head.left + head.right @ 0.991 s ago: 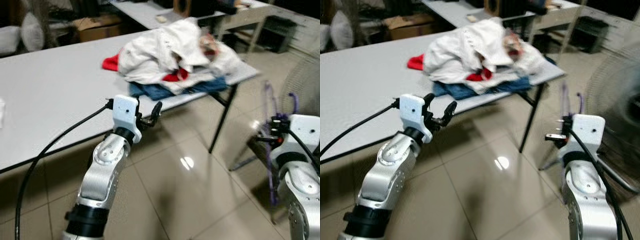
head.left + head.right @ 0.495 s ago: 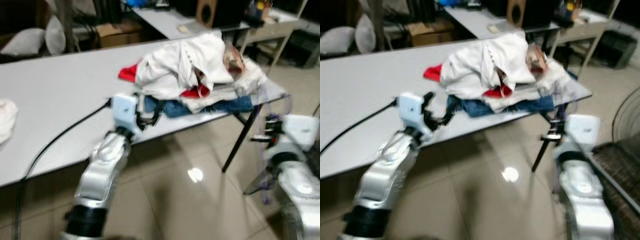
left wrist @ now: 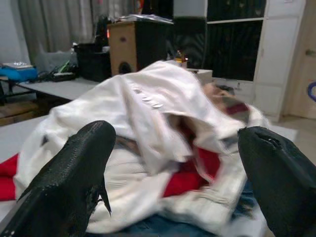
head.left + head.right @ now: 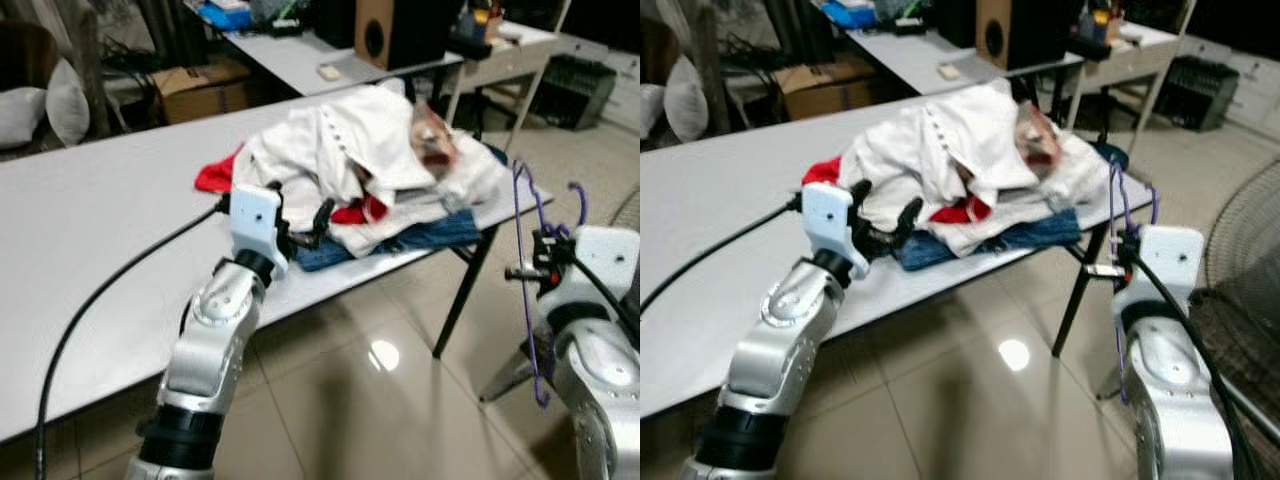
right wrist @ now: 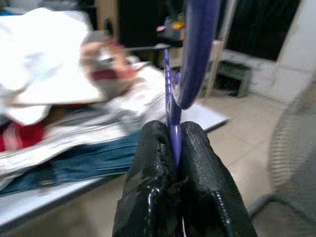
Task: Hang hanger
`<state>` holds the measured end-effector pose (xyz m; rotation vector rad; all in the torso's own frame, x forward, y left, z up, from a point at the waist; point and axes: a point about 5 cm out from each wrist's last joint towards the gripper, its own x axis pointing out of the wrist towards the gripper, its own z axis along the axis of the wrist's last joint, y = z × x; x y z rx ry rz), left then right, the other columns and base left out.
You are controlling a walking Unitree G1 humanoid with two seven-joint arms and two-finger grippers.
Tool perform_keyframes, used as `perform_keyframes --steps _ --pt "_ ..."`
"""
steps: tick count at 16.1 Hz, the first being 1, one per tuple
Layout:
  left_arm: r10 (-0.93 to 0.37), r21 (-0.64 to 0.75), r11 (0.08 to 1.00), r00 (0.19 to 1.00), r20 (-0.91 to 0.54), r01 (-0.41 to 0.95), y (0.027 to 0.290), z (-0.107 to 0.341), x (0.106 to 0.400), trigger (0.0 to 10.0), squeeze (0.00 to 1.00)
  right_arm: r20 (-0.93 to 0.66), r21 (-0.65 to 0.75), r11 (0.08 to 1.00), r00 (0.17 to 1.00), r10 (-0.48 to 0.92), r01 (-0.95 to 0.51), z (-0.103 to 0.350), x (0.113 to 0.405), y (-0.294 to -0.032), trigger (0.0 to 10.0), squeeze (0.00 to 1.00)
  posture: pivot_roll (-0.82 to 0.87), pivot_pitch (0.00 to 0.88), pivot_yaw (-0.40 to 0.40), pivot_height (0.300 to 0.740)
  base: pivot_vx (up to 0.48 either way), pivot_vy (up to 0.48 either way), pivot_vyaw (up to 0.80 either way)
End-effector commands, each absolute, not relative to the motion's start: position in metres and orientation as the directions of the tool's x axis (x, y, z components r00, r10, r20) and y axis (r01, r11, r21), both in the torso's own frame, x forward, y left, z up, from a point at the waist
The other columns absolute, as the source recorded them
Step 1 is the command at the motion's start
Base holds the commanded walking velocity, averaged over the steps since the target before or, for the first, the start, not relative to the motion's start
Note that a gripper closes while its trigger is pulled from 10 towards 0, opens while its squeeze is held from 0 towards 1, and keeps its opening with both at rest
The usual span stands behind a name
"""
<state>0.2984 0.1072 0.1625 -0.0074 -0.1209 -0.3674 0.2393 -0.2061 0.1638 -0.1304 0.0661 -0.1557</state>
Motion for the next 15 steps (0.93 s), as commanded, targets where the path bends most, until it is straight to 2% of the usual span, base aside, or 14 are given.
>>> perform_keyframes --steps 1,6,7,8,9,10,12,13,15 --pt "-0.344 0.010 0.938 0.932 0.115 0.345 0.107 0.162 0.299 10.0 1.00 -0.030 -0.142 0.978 0.987 -0.160 0.154 0.169 0.239 -0.209 10.0 0.00 -0.12 0.000 -0.020 0.740 0.439 0.000 0.00" --pt "-0.348 0.021 0.937 0.931 0.112 0.348 0.106 0.162 0.299 10.0 1.00 -0.020 -0.143 0.979 0.989 -0.150 0.146 0.171 0.240 -0.208 10.0 0.00 -0.12 0.000 -0.021 0.740 0.433 0.000 0.00" --pt "-0.351 0.020 0.936 0.930 0.113 0.351 0.105 0.162 0.299 10.0 0.87 -0.016 -0.138 0.980 0.989 -0.144 0.140 0.171 0.240 -0.207 10.0 0.00 -0.12 0.000 -0.020 0.740 0.000 0.000 0.00" --pt "-0.366 0.036 0.931 0.925 0.103 0.364 0.103 0.161 0.300 10.0 0.55 -0.002 -0.116 0.987 0.994 -0.111 0.110 0.173 0.239 -0.204 10.0 0.00 -0.12 0.000 -0.018 0.740 0.000 0.000 0.00" --pt "-0.374 0.049 0.927 0.923 0.092 0.371 0.102 0.160 0.301 10.0 0.33 0.007 -0.091 0.992 0.997 -0.083 0.083 0.174 0.238 -0.202 10.0 0.00 -0.12 0.000 -0.015 0.740 0.000 0.000 0.00" --pt "-0.381 0.070 0.924 0.921 0.081 0.376 0.101 0.159 0.302 10.0 0.00 0.015 -0.071 0.996 0.998 -0.057 0.058 0.176 0.238 -0.200 10.0 0.00 -0.12 0.000 -0.015 0.740 0.000 0.000 0.00" --pt "-0.398 0.093 0.915 0.917 0.033 0.394 0.098 0.155 0.304 10.0 0.00 0.030 -0.023 1.000 0.999 0.022 -0.022 0.180 0.234 -0.196 10.0 0.00 -0.13 0.002 -0.003 0.740 0.000 0.000 0.00" --pt "-0.417 -0.002 0.909 0.909 0.020 0.417 0.094 0.153 0.303 10.0 0.00 0.042 -0.003 0.998 0.997 0.065 -0.065 0.183 0.232 -0.198 10.0 0.00 -0.14 0.005 0.005 0.740 0.000 0.000 0.00" --pt "-0.444 -0.033 0.895 0.896 0.018 0.445 0.091 0.152 0.301 10.0 0.00 0.055 0.012 0.994 0.992 0.111 -0.112 0.187 0.232 -0.197 10.0 0.00 -0.14 0.006 0.008 0.740 0.000 0.000 0.00"
